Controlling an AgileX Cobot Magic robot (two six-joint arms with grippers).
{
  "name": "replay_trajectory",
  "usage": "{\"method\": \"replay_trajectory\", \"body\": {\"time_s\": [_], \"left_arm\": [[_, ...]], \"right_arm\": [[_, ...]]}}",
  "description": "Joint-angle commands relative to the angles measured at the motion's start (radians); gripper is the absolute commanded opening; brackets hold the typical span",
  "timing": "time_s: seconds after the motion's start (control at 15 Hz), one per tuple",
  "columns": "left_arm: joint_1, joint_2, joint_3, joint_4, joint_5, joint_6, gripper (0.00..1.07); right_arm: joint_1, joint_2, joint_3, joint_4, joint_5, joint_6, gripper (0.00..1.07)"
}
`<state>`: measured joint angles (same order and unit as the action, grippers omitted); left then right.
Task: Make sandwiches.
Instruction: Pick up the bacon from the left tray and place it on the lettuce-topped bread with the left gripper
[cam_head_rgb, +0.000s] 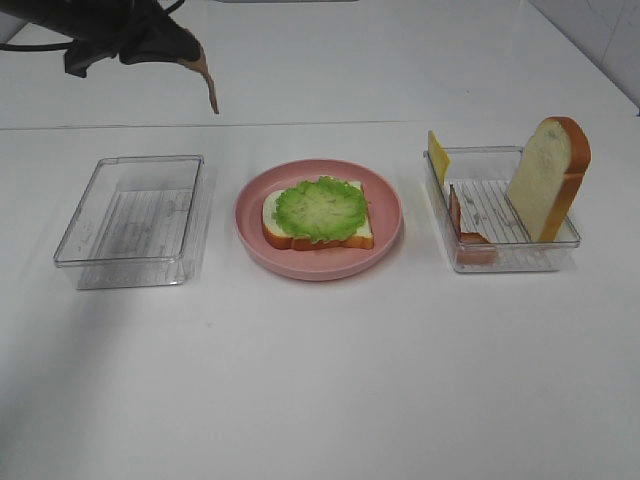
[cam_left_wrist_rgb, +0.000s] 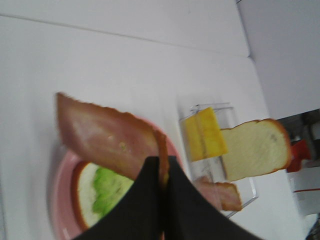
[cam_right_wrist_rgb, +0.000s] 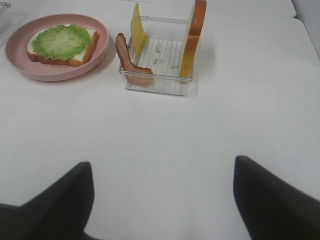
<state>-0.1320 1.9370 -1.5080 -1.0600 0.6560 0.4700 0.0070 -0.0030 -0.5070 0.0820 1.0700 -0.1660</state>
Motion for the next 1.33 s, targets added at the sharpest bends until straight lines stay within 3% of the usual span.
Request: {"method": "replay_trajectory", "body": {"time_s": [0.07,0.2,0.6,0.93,1.33], "left_arm": [[-0.049,0.076,-0.005,-0.32,-0.016,0.205,0.0],[-0.099,0.133,-0.005,-0.42,-0.017,0.269,0.0],[-0.221,0.283,-0.057,-0.536,-0.01,0.307,0.0],[-0.299,0.347,-0.11,-0.539,-0.014,0.307,0.0],[-0.261,0.377,-0.11,-0.39,0.002,0.302,0.0]], "right_arm": [[-0.006,-0.012,0.004,-0.001,-0.008,-0.006,0.75],[-0.006,-0.012,0.004,-0.001,-0.008,-0.006,0.75],[-0.006,-0.012,0.004,-0.001,-0.008,-0.006,0.75],[-0.006,-0.012,0.004,-0.001,-0.008,-0.006,0.75],[-0.006,-0.012,0.004,-0.001,-0.008,-0.006,0.75]]}}
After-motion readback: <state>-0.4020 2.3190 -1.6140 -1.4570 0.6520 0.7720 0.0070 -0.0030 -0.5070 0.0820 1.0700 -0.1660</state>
